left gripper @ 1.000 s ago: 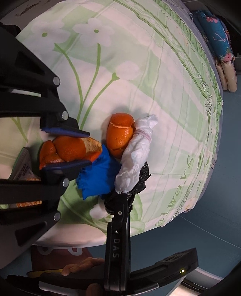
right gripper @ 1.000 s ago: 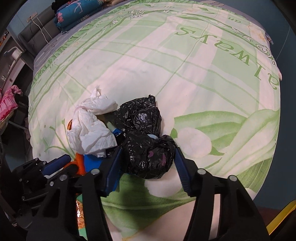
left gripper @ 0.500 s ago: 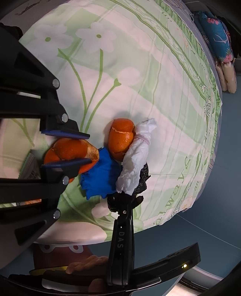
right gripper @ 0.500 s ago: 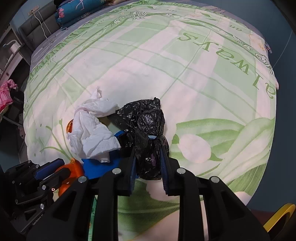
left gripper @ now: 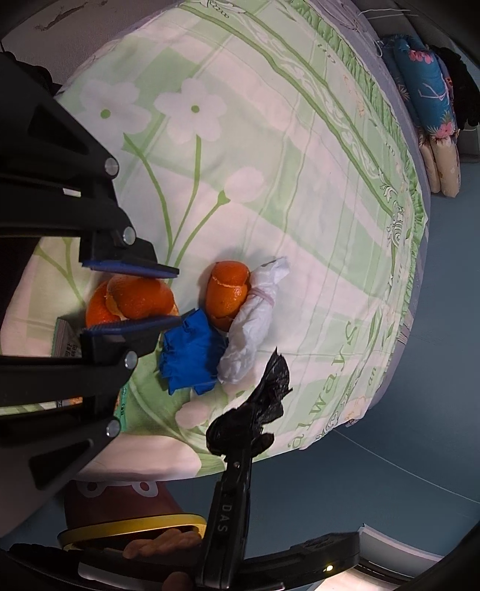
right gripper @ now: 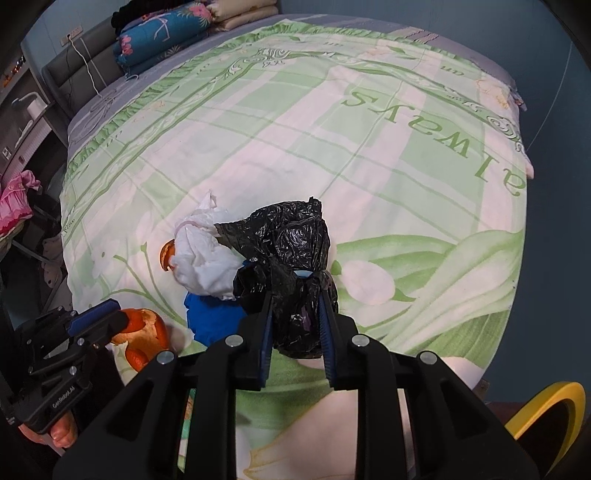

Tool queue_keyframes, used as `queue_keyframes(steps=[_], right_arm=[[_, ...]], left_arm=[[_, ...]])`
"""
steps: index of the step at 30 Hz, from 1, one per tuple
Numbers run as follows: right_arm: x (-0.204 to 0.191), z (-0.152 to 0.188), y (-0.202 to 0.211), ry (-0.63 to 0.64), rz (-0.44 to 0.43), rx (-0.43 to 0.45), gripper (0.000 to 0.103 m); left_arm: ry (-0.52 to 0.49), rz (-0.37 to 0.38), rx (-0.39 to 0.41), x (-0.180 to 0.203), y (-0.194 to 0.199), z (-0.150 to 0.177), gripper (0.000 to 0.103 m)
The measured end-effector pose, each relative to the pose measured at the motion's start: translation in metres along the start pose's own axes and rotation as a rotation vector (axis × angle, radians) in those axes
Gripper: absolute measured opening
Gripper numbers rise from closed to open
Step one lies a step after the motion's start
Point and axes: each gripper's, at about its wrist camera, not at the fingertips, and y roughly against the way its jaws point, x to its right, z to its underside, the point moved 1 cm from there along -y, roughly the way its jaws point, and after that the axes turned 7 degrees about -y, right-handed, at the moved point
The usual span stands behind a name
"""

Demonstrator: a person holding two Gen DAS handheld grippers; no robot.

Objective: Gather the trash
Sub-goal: 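Lift the orange peel and black bag and carry both over the yellow bin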

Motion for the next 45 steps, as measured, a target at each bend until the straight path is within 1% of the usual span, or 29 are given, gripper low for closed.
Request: queue_keyframes(steps=[7,14,23,29,35,45], right_arm=[[0.009,0.008,0.027,-0.014,-0.009,0.05,0.022],[0.012,0.021,0.062,-0.014,-0.028,0.118,0.022],[0.015,0.039,0.105,-0.006,-0.061,0.187,0.022],[0.02,0.054,0.136,-0.006,-0.071,0.241,0.022],[0.031,0.063,0.161,-0.017,-0.084,0.287,0.022],[0.053,0.077,0.188,-0.048,-0.091,0.331,0.022]], left_arm=[[0.009,-0.017,0.031,-0.003,0.018,-0.001,0.019],[0.019,-0.03,0.069,-0.004,0.039,-0.004,0.019],[0.005,-0.045,0.131,0.003,0.068,-0.011,0.019],[0.008,-0.044,0.172,0.009,0.086,-0.015,0.019],[0.0,-0.04,0.196,0.019,0.097,-0.018,0.019],[-0.042,-0.028,0.231,0.048,0.116,-0.025,0.019]])
